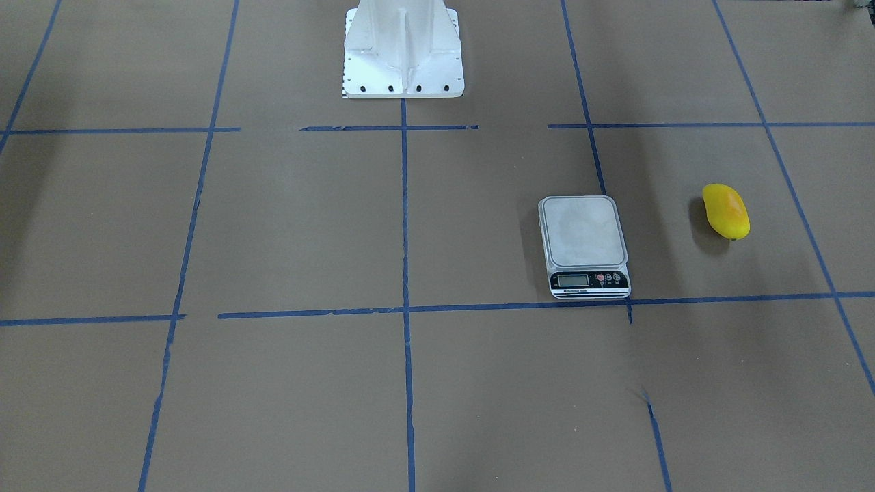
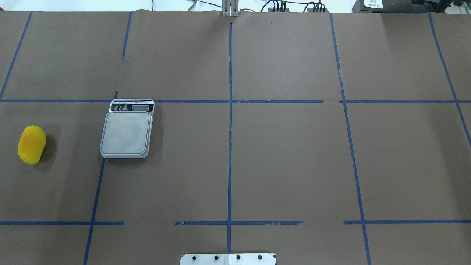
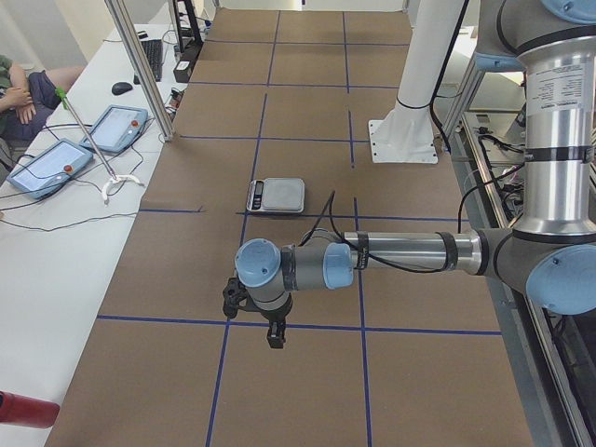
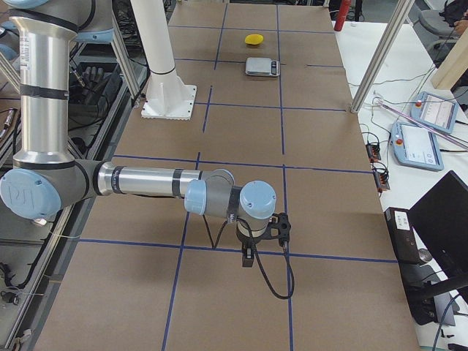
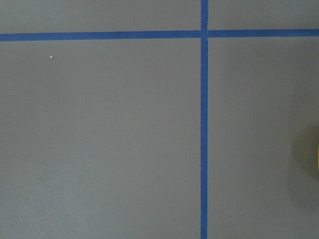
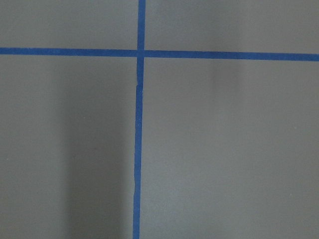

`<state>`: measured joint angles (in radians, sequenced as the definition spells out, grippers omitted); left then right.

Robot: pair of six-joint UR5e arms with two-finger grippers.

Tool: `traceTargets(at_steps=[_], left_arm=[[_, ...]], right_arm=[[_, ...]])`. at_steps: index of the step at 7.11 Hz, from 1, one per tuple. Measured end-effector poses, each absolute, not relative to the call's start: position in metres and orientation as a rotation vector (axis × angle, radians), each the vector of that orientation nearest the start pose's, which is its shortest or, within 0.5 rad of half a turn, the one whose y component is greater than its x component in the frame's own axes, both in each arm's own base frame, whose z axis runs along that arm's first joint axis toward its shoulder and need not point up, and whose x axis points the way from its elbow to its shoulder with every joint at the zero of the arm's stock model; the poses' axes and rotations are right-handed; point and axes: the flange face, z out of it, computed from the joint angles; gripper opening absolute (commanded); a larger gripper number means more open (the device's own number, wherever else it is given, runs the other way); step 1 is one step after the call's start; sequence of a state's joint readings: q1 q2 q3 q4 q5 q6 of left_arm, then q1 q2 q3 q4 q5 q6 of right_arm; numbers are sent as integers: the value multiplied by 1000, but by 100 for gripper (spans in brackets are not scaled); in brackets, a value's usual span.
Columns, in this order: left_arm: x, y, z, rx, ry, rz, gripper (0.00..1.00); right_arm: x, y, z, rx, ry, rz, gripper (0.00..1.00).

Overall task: Weigh mango
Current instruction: 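Reach the left gripper down toward the yellow mango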

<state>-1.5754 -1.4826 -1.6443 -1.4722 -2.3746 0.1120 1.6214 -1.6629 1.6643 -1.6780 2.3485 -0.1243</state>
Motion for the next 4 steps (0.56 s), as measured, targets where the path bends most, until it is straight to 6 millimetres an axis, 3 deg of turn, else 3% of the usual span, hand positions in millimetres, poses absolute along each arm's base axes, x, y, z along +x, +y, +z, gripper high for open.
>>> traceTargets(at_steps=[2, 4], left_arm=[[-64, -452, 657, -33, 804, 66, 100], [-62, -469, 610, 32, 798, 40, 100]], right_arm=[[86, -441, 666, -32, -783, -29, 100], [86, -441, 666, -32, -783, -29, 100]])
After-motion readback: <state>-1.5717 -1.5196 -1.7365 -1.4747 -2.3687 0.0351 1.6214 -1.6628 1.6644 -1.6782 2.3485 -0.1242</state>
